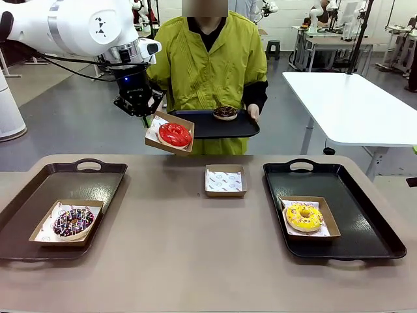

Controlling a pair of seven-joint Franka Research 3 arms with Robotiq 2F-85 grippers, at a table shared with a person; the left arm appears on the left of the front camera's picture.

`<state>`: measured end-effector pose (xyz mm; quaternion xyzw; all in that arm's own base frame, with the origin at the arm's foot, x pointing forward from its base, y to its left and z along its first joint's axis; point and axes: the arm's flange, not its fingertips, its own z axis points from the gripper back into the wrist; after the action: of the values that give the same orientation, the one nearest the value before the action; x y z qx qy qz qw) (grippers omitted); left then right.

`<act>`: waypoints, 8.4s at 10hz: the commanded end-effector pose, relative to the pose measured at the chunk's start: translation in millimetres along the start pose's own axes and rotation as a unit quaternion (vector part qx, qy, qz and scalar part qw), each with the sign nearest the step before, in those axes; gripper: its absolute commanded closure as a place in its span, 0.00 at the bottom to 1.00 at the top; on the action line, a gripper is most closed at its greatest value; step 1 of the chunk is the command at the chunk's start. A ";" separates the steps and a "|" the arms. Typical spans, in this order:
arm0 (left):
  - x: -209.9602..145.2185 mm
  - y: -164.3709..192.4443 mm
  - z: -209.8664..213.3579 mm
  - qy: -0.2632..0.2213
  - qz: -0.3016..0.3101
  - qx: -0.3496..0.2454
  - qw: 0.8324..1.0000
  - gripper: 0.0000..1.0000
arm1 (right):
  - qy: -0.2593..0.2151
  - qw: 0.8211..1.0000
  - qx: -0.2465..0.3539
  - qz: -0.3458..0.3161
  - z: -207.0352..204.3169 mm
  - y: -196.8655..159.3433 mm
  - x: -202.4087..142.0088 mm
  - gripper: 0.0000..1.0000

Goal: Individually package the donuts and arrange them on the tray.
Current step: Place the picked Paper togo box on the Handle tray while simultaneously picking up another Paper togo box from the table with the other hand.

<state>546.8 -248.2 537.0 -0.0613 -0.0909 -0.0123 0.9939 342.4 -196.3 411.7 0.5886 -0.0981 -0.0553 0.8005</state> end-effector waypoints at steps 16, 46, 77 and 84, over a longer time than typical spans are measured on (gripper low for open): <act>-46.2 230.6 -3.6 0.033 0.044 0.058 0.997 0.99 | 0.036 0.921 -0.378 0.084 -288.7 147.0 128.7 0.00; 9.6 257.7 -113.0 0.095 0.016 0.051 0.994 0.99 | 0.122 0.815 -0.562 0.073 -506.3 46.4 130.1 0.00; -204.3 462.1 21.3 -0.026 0.147 -0.510 0.847 0.00 | 0.069 0.830 -0.548 0.075 -440.2 229.6 137.1 1.00; -211.1 468.9 22.0 -0.015 0.163 -0.498 0.851 0.00 | 0.065 0.826 -0.555 0.071 -437.9 219.0 136.8 1.00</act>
<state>355.6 221.7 461.1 -0.5653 -0.0753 0.1094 0.8141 568.0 252.5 506.6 0.0385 -0.0386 -0.0127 0.9984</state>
